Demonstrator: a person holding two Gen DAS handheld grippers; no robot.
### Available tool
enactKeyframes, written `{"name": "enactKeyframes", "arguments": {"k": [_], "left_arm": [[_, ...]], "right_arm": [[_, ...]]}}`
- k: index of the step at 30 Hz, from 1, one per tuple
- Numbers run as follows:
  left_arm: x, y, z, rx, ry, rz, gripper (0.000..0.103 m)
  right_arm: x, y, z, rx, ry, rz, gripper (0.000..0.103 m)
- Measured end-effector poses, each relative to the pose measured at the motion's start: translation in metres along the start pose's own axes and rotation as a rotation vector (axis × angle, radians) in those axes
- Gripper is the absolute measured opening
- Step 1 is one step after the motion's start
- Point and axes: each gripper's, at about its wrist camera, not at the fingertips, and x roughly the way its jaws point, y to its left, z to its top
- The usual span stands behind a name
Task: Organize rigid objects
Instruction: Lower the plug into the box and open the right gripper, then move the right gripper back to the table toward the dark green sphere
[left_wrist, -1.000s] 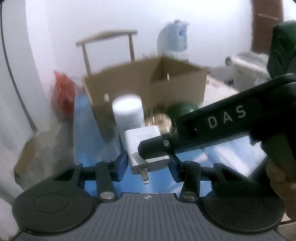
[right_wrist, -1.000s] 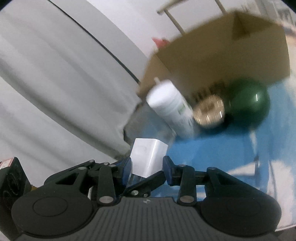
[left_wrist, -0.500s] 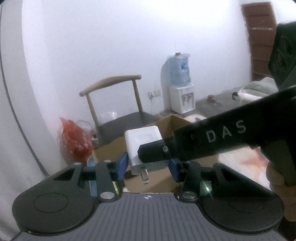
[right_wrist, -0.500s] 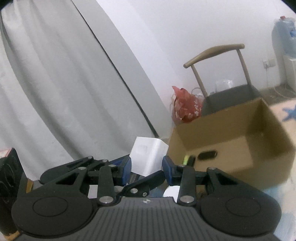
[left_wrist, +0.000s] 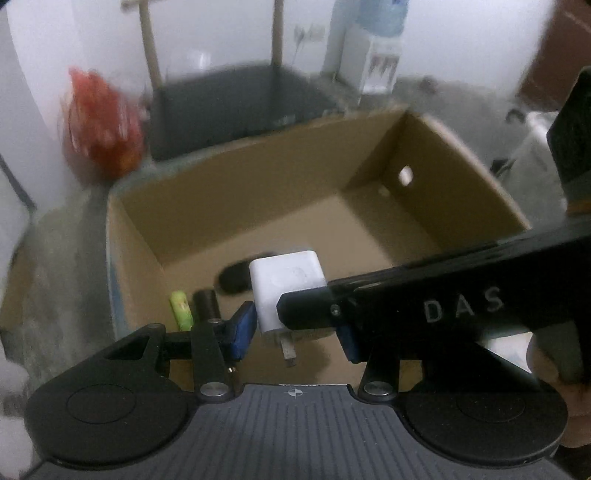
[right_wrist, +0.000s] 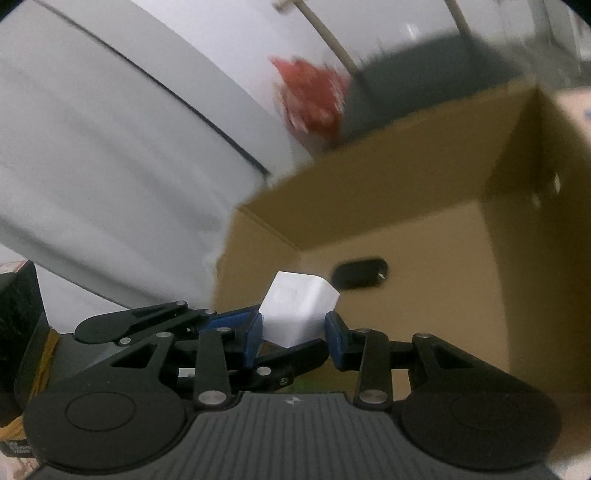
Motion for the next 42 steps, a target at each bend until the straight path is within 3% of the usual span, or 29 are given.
{"name": "enactKeyframes", "arguments": {"k": [6,10,16,21,25,28,30,31,32,37,42], "left_arm": [[0.033,0.012,0.004,-0.029,0.102,0.016,0.046],[0.034,0.013,0.004,-0.018,0.099,0.028,0.049],[0.019,0.016,0.009,-0.029,0.048,0.011,0.054],[-0.023,0.012,0.001,-0.033,-0.056,0.007,0.066],[-0.075,0.008,-0.018,-0.029,-0.178,0.013,0.069],[-0.119,0.000,-0.042,-0.020,-0.294,-0.001,0.080],[-0.140,-0.011,-0.062,-0.004,-0.361,-0.013,0.090],[-0.147,-0.018,-0.074,0.009,-0.390,-0.014,0.091],[-0.152,-0.025,-0.085,0.022,-0.408,-0.015,0.093],[-0.149,-0.057,-0.137,0.027,-0.446,-0.067,0.095],[-0.120,-0.082,-0.166,-0.007,-0.403,-0.147,0.095]], "right_arm": [[0.041,-0.013,0.012,0.037,0.110,-0.036,0.041],[0.054,-0.015,0.015,0.037,0.132,-0.042,0.042],[0.038,-0.012,0.009,0.053,0.077,-0.004,0.042],[-0.011,-0.010,-0.001,0.051,-0.037,0.066,0.042],[-0.077,-0.011,-0.026,0.020,-0.172,0.128,0.044],[-0.132,-0.017,-0.064,0.007,-0.291,0.172,0.044],[-0.160,-0.025,-0.091,0.011,-0.351,0.185,0.051],[-0.172,-0.029,-0.108,0.014,-0.387,0.185,0.062],[-0.183,-0.034,-0.126,0.016,-0.423,0.179,0.067],[-0.200,-0.061,-0.198,0.094,-0.507,0.166,0.067],[-0.188,-0.080,-0.231,0.168,-0.493,0.153,0.067]]}}
